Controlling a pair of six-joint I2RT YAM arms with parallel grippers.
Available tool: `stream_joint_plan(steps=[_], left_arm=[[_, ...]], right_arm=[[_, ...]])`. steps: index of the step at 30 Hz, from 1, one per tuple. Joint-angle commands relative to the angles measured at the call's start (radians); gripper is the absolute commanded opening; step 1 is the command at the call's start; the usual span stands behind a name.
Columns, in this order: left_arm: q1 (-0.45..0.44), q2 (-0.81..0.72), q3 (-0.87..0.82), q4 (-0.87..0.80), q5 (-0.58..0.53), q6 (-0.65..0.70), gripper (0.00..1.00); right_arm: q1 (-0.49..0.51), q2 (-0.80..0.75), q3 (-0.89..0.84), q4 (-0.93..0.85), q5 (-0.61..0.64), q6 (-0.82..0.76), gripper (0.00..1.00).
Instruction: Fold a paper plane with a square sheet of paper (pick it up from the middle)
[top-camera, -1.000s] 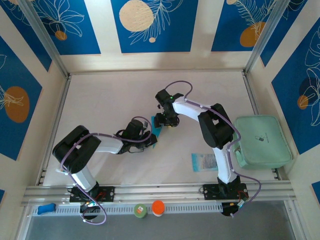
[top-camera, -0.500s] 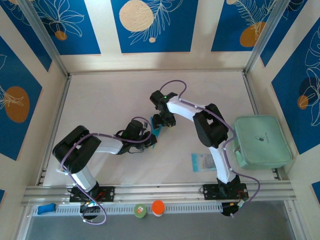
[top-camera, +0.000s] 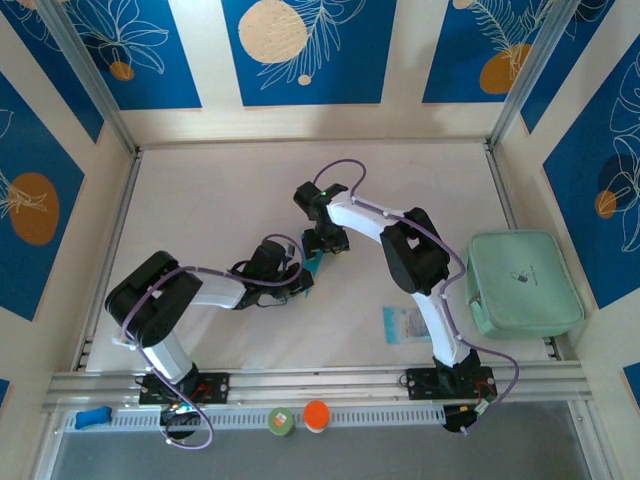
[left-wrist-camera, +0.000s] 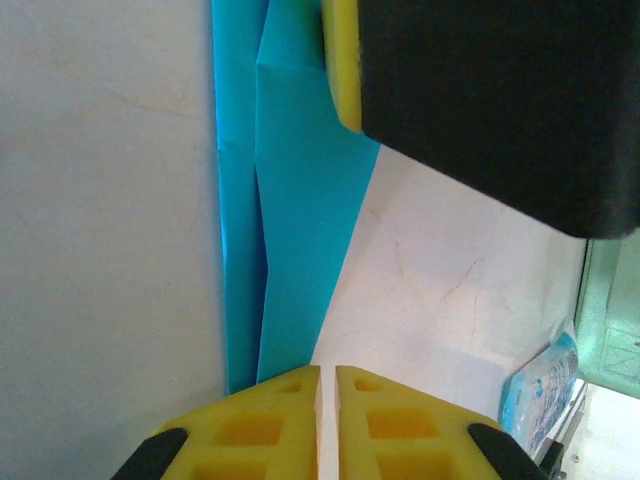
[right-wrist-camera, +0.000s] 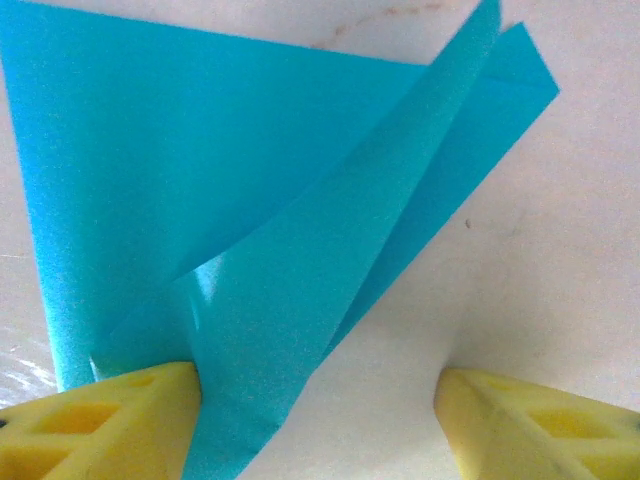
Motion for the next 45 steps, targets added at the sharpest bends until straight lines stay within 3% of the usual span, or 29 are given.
stream_joint_plan(steps=[1, 23, 35, 41, 45], left_arm=[[0.001, 0.003, -0.022, -0.040, -0.020, -0.011, 0.13], [-0.025, -0.064, -0.017, -0.194, -0.019, 0.021, 0.13], [-0.050, -0.113, 0.033, -0.403, -0.045, 0.098, 0.11], [-0.051, -0.237, 0.072, -0.460, -0.118, 0.138, 0.11], [-0.050, -0.277, 0.081, -0.406, -0.180, 0.139, 0.11]], right_arm=[[0.007, 0.157, -0.059, -0.002, 0.032, 0.006, 0.68], [0.020, 0.195, -0.048, -0.035, 0.082, 0.025, 0.67], [0.020, 0.197, -0.051, -0.035, 0.084, 0.032, 0.67], [0.018, 0.198, -0.056, -0.037, 0.084, 0.035, 0.66], [0.015, 0.198, -0.056, -0.035, 0.076, 0.040, 0.66]])
